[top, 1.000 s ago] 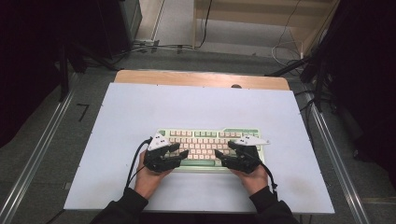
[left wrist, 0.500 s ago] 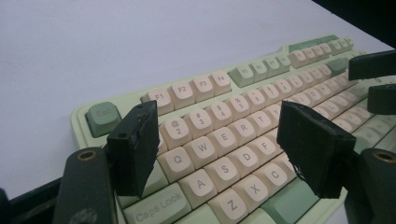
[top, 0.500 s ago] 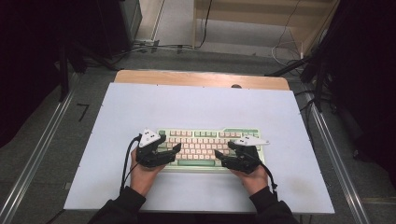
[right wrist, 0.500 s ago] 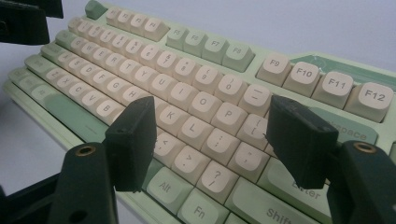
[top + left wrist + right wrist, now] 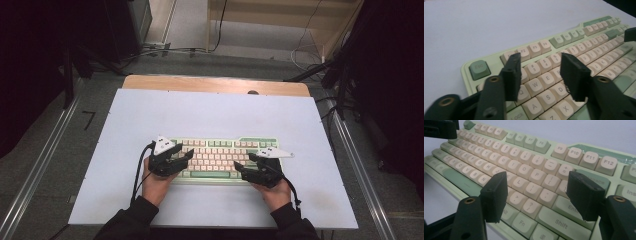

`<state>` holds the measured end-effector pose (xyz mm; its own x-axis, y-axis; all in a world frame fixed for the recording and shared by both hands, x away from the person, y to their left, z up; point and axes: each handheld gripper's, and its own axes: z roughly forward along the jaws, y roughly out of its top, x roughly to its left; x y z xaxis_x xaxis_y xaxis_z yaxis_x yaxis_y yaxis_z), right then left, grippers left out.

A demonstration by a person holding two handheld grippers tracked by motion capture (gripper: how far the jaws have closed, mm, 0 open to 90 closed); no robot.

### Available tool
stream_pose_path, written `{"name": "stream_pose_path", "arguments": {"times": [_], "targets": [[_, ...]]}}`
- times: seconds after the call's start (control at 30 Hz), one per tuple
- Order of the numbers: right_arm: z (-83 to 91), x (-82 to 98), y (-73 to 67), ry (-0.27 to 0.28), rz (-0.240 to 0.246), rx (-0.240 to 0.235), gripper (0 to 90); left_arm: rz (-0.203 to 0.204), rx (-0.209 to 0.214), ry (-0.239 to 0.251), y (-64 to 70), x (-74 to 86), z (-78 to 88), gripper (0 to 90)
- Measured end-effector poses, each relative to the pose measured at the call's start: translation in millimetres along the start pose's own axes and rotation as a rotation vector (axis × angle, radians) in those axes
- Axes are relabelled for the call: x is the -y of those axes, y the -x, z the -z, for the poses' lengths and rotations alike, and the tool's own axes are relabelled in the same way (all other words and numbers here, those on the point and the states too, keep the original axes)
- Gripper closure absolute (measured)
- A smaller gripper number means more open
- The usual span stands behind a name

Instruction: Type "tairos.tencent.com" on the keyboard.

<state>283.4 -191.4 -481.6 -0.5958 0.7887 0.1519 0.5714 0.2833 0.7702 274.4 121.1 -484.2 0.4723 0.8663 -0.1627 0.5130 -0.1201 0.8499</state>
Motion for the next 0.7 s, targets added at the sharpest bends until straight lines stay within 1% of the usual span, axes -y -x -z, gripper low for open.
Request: {"name": "stream_pose_path", "arguments": {"times": [0.07, 0.17, 0.2, 0.27, 0.43, 0.57, 0.7], "targets": [[1.9, 1.5, 1.3, 0.001, -0.005, 0.005, 31.7, -0.005, 0.014, 0.0, 0.9, -1.0, -1.9, 63.9], [5.0, 3.6, 3.2, 0.003, -0.011, 0.015, 31.7, -0.01, 0.031, -0.021, 1.6, -2.1, -7.4, 80.0], [6.2, 4.4, 4.1, 0.005, -0.012, 0.018, 31.8, -0.012, 0.034, -0.028, 1.3, -2.4, -8.7, 84.3], [8.0, 5.6, 5.3, 0.006, -0.018, 0.023, 31.8, -0.008, 0.04, -0.045, 1.1, -3.1, -12.2, 89.5], [12.4, 8.3, 8.3, 0.006, -0.032, 0.036, 31.8, -0.004, 0.059, -0.083, 1.9, -3.7, -19.7, 90.0], [14.2, 9.2, 9.6, 0.012, -0.035, 0.043, 31.8, -0.006, 0.061, -0.112, 2.7, -2.7, -23.3, 90.0], [13.9, 9.4, 9.4, 0.01, -0.033, 0.042, 31.8, -0.005, 0.066, -0.119, 2.8, -2.4, -24.2, 90.0]]}}
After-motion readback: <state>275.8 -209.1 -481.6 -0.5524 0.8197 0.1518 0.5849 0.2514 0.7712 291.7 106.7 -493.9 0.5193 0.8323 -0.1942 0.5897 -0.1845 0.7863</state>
